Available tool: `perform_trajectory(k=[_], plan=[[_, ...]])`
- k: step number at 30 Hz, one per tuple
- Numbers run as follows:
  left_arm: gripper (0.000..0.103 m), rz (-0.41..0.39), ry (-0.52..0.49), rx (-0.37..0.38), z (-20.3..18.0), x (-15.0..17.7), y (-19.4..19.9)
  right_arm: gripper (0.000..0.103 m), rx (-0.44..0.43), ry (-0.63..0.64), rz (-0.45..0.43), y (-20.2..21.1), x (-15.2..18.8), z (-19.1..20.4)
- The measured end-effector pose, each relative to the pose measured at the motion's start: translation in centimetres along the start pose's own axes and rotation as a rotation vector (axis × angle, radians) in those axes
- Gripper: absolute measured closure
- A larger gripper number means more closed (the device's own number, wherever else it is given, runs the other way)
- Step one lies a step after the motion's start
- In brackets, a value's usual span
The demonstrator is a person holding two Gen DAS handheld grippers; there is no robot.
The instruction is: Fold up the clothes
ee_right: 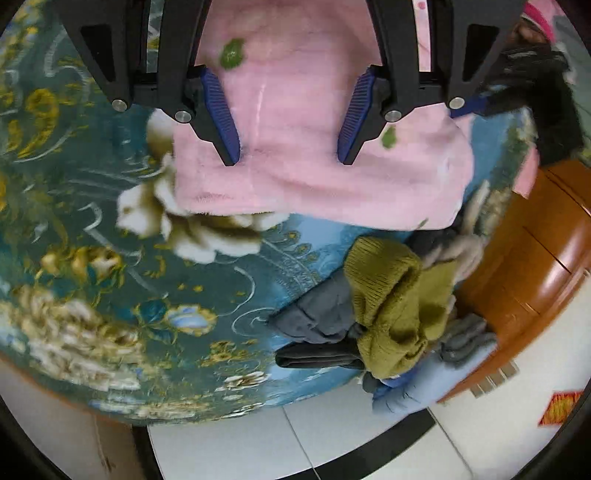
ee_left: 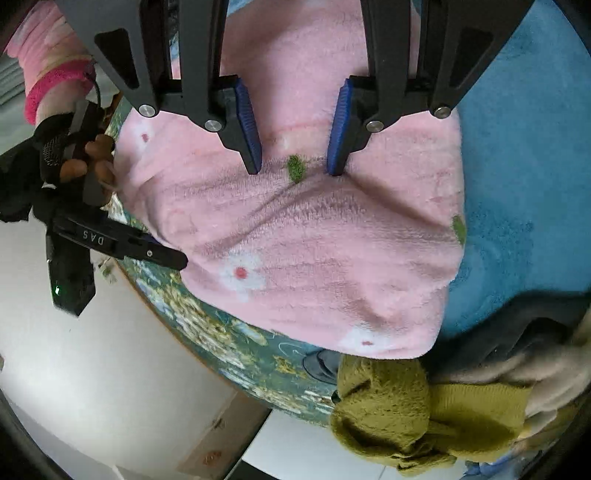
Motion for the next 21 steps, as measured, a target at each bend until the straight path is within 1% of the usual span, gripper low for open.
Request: perform_trajectory(k=[2,4,6,8,11,12,15,17,18,21], plan=[[0.065,0.006,0.013,0.005,0.1,-0.4,0.3,0.043,-0.006,-0.026,-0.005,0.3,0.0,-0.6],[0.065,-0.011,0.018,0.007,0.0,-0.8,1.3,0.043,-0.003,-0.041,-0.01,1.0,0.1,-0.7],[0.065,-0.043,0.016,0.012,-0.1,-1.2,2.6,0.043,0.003,-0.037,-0.045,2.8,0.2,-0.3],[0.065,-0.076,0.01,0.017,-0.1,-1.3,4.1,0.043,-0.015,-0.013,-0.09,5.0,0.8,0.7],[0.065,-0.088,0.0,0.019,0.0,-0.8,4.8,0.043,-0.058,0.002,-0.138,7.9,2.7,2.0],[0.065,-0.077,0.004,0.018,0.2,-0.3,4.4,0.043,-0.077,0.012,-0.142,8.4,3.6,2.5],[0.065,-0.035,0.032,0.011,0.8,1.1,3.2,0.043,-0.063,0.053,-0.133,8.4,6.0,3.2],[0.065,-0.024,0.051,0.007,1.2,1.4,2.4,0.043,-0.05,0.054,-0.132,7.8,6.7,3.1],[0.065,-0.02,0.059,0.005,1.4,1.6,2.2,0.043,-0.047,0.032,-0.128,7.4,7.0,2.8],[0.065,-0.059,0.059,0.007,1.6,0.9,3.5,0.043,-0.067,0.02,-0.162,8.1,6.8,2.6]])
Point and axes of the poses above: each gripper's, at about its wrist camera, not at the fingertips, and y roughly against the way its jaws point, z to its left, x to its underside, the point moved 7 cm from there along -y, roughly the way its jaws point, and after that the axes turned 5 degrees about y, right-handed, at the moved point
